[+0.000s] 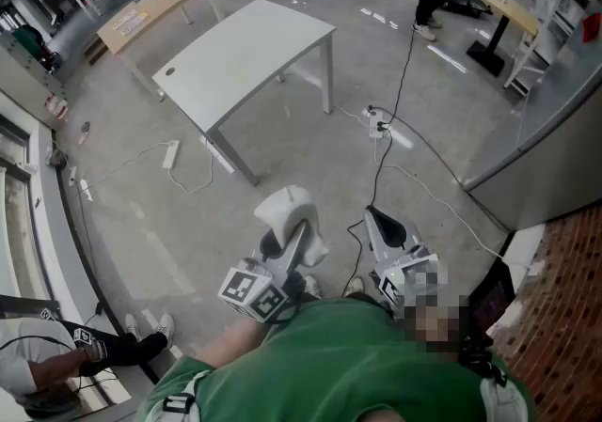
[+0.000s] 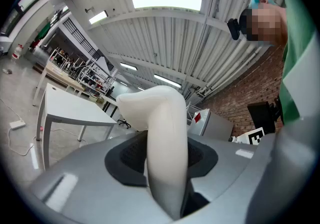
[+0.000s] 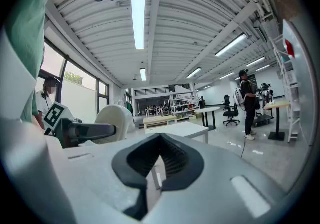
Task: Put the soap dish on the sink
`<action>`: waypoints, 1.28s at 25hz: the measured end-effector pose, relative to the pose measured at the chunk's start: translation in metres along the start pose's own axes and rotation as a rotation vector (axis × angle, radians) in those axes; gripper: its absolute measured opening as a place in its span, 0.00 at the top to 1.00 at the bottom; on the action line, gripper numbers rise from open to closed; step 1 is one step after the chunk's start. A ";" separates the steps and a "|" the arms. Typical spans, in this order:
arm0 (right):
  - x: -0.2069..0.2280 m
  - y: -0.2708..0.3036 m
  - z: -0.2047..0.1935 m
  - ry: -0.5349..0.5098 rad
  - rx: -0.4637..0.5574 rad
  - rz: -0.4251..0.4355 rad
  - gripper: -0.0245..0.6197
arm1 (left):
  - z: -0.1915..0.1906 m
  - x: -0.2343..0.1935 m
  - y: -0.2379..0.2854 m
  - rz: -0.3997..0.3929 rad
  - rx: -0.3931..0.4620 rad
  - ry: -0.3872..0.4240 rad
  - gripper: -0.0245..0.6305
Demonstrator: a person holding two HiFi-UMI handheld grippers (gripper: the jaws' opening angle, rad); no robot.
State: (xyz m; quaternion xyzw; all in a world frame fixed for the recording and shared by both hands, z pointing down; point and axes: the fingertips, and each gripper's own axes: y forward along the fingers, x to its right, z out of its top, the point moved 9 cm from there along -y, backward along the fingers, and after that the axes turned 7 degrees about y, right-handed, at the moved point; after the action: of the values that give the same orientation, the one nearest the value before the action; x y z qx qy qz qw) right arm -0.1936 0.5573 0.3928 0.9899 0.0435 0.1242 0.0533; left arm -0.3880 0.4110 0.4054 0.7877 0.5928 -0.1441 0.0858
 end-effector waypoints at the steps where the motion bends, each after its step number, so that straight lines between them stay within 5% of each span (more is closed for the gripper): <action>1: -0.001 0.000 0.000 0.000 0.000 0.000 0.96 | 0.000 0.000 0.000 -0.001 0.000 -0.001 0.72; 20: 0.008 -0.003 0.001 0.036 0.037 -0.042 0.96 | 0.001 0.001 0.012 -0.011 -0.035 -0.015 0.72; 32: 0.051 -0.033 0.004 0.051 0.026 -0.060 0.96 | -0.021 0.035 0.045 -0.030 -0.038 -0.026 0.72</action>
State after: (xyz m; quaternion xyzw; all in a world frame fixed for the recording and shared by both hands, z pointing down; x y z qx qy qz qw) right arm -0.1460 0.5942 0.3976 0.9853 0.0759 0.1470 0.0430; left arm -0.3338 0.4366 0.4120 0.7751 0.6059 -0.1443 0.1064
